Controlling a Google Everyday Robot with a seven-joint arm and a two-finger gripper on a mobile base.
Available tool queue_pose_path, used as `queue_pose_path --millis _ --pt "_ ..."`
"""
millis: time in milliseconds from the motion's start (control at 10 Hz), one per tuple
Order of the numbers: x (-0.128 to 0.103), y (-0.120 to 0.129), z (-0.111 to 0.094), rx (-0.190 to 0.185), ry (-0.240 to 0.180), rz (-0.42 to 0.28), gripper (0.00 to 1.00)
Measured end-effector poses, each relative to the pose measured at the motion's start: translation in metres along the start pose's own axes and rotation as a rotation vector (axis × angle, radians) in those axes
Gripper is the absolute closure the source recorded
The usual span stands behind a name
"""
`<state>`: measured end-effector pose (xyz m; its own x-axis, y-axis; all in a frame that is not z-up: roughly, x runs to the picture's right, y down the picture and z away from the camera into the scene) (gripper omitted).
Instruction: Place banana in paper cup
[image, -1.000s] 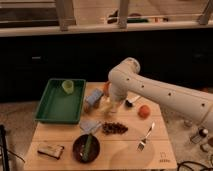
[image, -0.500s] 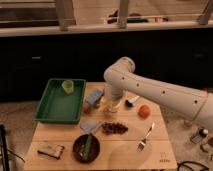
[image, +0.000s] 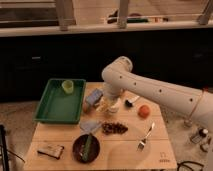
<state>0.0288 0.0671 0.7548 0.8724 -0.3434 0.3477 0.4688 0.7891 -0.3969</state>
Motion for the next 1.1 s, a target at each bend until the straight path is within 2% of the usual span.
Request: queue_pose_path --millis 100,700,1000,1100 --pt "0.012 0.002 -0.002 0.005 0.004 -0.003 0.96" --pt "0.033 -0.004 0.002 0.012 -0.011 -0.006 0.95" --pt "0.041 -0.010 0.005 0.025 -0.019 0.005 0.71" --pt "0.046 -0.015 0.006 0.031 -0.022 0.012 0.58"
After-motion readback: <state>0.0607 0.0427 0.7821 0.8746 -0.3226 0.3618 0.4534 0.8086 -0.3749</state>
